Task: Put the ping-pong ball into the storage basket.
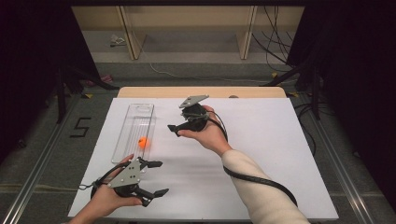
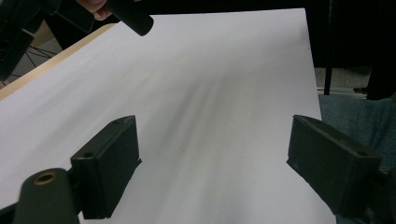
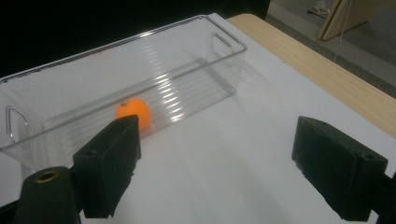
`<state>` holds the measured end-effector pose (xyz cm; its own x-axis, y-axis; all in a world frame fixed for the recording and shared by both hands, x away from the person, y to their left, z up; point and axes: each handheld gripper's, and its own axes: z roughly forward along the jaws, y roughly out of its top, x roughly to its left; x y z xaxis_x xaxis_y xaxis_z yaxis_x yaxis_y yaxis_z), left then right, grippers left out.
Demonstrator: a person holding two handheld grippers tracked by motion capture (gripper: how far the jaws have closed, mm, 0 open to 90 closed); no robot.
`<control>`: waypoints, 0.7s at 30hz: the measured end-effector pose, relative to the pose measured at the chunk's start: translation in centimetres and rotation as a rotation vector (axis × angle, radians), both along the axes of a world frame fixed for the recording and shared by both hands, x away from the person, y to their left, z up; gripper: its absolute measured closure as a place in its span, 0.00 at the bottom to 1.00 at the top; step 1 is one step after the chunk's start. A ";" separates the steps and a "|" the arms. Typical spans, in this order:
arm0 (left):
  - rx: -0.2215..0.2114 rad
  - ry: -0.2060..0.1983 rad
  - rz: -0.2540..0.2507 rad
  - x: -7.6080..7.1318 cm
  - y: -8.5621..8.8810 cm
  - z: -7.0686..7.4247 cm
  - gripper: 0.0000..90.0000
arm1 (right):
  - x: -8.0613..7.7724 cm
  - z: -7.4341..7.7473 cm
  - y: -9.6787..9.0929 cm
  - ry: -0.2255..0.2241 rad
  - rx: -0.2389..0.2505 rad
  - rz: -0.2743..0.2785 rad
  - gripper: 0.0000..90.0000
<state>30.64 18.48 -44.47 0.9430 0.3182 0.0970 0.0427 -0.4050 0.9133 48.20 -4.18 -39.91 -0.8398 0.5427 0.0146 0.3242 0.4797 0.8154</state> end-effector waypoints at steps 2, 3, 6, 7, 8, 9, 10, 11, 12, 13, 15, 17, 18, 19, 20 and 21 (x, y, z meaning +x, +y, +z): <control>0.001 -0.002 0.001 0.0 0.0 0.0 0.18 | -0.1 -0.1 -0.4 0.001 -0.003 -0.004 0.18; 0.000 -0.001 0.001 0.0 0.0 0.0 0.18 | -0.1 -0.1 -0.6 0.003 -0.004 -0.007 0.18; -0.001 0.001 0.001 0.0 0.0 0.0 0.18 | -0.2 -0.3 -1.3 0.005 -0.006 -0.011 0.18; 0.000 0.001 0.001 0.0 0.0 0.0 0.18 | -0.2 -0.4 -1.5 0.007 -0.007 -0.014 0.18; -0.001 0.002 0.001 0.0 0.0 0.0 0.18 | -0.3 -0.5 -1.7 0.009 -0.010 -0.017 0.18; 0.000 0.000 0.001 0.0 0.0 0.0 0.18 | -0.3 -0.6 -2.0 0.011 -0.011 -0.020 0.18; -0.001 0.001 0.001 0.0 0.0 0.0 0.18 | -0.3 -0.7 -2.4 0.012 -0.013 -0.025 0.18; -0.001 0.002 0.001 0.0 0.0 0.0 0.18 | -0.4 -0.8 -2.7 0.013 -0.012 -0.030 0.18; 0.000 0.001 0.000 0.0 0.0 0.0 0.18 | -0.4 -0.8 -3.1 0.016 -0.011 -0.036 0.18; 0.000 0.001 0.000 0.0 0.0 0.0 0.18 | -0.4 -0.9 -3.4 0.016 -0.009 -0.042 0.18; 0.000 0.001 0.001 0.0 0.0 0.0 0.18 | -0.4 -1.0 -4.0 0.019 -0.014 -0.051 0.18; 0.000 0.001 0.002 0.0 0.0 0.0 0.18 | -0.5 -1.1 -4.6 0.020 -0.011 -0.061 0.18; 0.000 0.001 0.001 0.0 0.0 0.0 0.18 | -0.5 -1.2 -4.9 0.023 -0.011 -0.066 0.18; 0.001 0.001 0.001 0.0 0.0 0.0 0.18 | -0.5 -1.2 -5.1 0.022 -0.010 -0.070 0.18; 0.000 0.001 0.001 0.0 0.0 0.0 0.18 | -0.5 -1.2 -5.4 0.022 -0.010 -0.074 0.18; 0.000 0.001 0.001 0.0 0.0 0.0 0.18 | -0.5 -1.3 -5.6 0.020 -0.009 -0.076 0.18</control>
<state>30.66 18.50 -44.50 0.9427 0.3195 0.0963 0.0441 -0.4053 0.9131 47.70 -9.77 -41.19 -0.7959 0.6049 0.0260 0.3764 0.4607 0.8038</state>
